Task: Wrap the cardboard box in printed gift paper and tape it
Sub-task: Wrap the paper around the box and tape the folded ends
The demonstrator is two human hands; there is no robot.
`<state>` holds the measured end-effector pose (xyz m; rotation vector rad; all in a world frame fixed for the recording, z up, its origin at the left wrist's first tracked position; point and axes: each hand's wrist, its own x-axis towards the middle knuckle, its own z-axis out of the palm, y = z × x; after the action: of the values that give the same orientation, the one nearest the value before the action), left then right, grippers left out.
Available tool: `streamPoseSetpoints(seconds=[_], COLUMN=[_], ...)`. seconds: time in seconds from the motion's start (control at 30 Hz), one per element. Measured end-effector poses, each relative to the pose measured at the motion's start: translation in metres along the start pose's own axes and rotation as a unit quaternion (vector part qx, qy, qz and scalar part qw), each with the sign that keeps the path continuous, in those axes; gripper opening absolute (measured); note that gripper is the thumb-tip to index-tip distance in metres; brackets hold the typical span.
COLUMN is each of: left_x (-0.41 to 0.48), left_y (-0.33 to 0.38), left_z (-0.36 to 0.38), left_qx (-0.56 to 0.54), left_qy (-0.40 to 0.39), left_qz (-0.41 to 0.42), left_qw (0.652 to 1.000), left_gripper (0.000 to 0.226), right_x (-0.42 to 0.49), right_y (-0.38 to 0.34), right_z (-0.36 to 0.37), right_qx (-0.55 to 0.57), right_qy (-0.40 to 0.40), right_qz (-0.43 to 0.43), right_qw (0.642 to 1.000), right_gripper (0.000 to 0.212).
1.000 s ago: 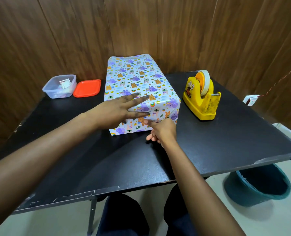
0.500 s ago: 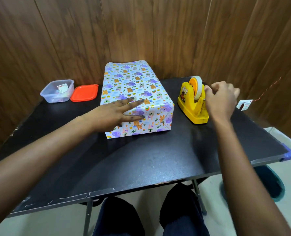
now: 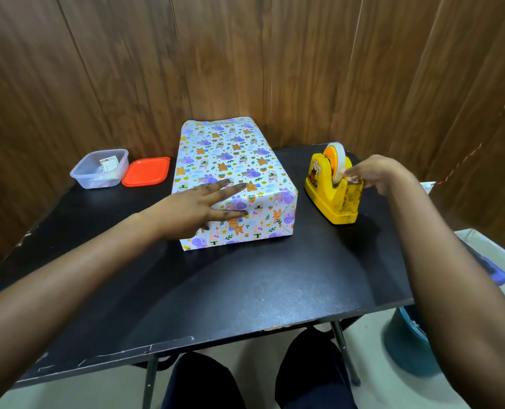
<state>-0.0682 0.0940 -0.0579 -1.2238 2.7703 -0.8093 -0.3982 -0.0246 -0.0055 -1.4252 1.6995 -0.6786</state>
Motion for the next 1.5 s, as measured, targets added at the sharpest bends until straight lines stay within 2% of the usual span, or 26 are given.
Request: streamPoseSetpoints(seconds=[0.1, 0.23, 0.43, 0.53, 0.7, 0.8, 0.9, 0.93, 0.97, 1.03, 1.1, 1.17, 1.23, 1.3, 1.4, 1.5], left_x=[0.000, -0.001, -0.002, -0.001, -0.001, -0.001, -0.002, -0.002, -0.002, -0.003, -0.004, -0.004, -0.003, -0.001, 0.000, 0.000], left_y=[0.000, -0.003, -0.004, -0.003, -0.003, -0.004, -0.004, -0.004, -0.005, -0.006, -0.006, -0.005, -0.003, -0.001, 0.000, 0.001], left_z=[0.001, 0.006, 0.008, 0.008, 0.008, 0.008, 0.010, 0.010, 0.010, 0.012, 0.013, 0.012, 0.009, 0.005, 0.002, 0.001], left_qx=[0.004, 0.008, 0.012, 0.013, 0.016, 0.016, 0.012, 0.013, 0.012, 0.004, -0.005, -0.007, -0.009, -0.009, 0.005, 0.016], left_qy=[0.009, 0.018, 0.023, 0.027, 0.036, 0.032, 0.031, 0.032, 0.031, 0.026, 0.026, 0.023, 0.020, 0.018, 0.005, 0.006], left_qz=[0.003, 0.012, 0.017, 0.018, 0.021, 0.022, 0.021, 0.020, 0.019, 0.020, 0.019, 0.015, 0.009, 0.002, -0.005, -0.010], left_qw=[1.000, 1.000, 1.000, 0.999, 0.999, 0.999, 0.999, 0.999, 0.999, 0.999, 0.999, 1.000, 1.000, 1.000, 1.000, 1.000], left_gripper=[0.098, 0.102, 0.100, 0.101, 0.103, 0.114, 0.107, 0.107, 0.111, 0.118, 0.121, 0.119, 0.110, 0.099, 0.095, 0.092], right_x=[0.006, -0.003, -0.010, -0.007, -0.009, -0.012, -0.017, -0.021, -0.026, -0.038, -0.052, -0.061, -0.062, -0.055, -0.048, -0.049], right_y=[0.003, 0.007, 0.052, 0.063, 0.070, 0.069, 0.075, 0.076, 0.076, 0.072, 0.066, 0.060, 0.058, 0.058, 0.058, 0.057], right_z=[0.002, -0.009, 0.009, 0.022, 0.047, 0.060, 0.072, 0.074, 0.074, 0.073, 0.077, 0.090, 0.107, 0.121, 0.132, 0.141], right_qx=[0.061, 0.134, 0.185, 0.242, 0.329, 0.431, 0.546, 0.566, 0.565, 0.485, 0.294, 0.116, 0.023, -0.038, -0.108, -0.092], right_qy=[0.010, 0.018, -0.005, 0.037, 0.106, 0.092, 0.048, 0.029, 0.004, -0.060, -0.147, -0.197, -0.161, -0.076, 0.023, 0.074], right_qz=[-0.007, -0.028, 0.026, 0.001, -0.037, 0.003, 0.086, 0.091, 0.078, 0.006, -0.087, -0.159, -0.216, -0.263, -0.265, -0.254], right_qw=[0.998, 0.990, 0.982, 0.969, 0.937, 0.898, 0.832, 0.819, 0.821, 0.873, 0.940, 0.960, 0.963, 0.961, 0.958, 0.960], right_gripper=[0.047, 0.008, 0.027, 0.035, 0.036, 0.037, 0.033, 0.031, 0.030, 0.027, 0.023, 0.025, 0.029, 0.031, 0.023, 0.025])
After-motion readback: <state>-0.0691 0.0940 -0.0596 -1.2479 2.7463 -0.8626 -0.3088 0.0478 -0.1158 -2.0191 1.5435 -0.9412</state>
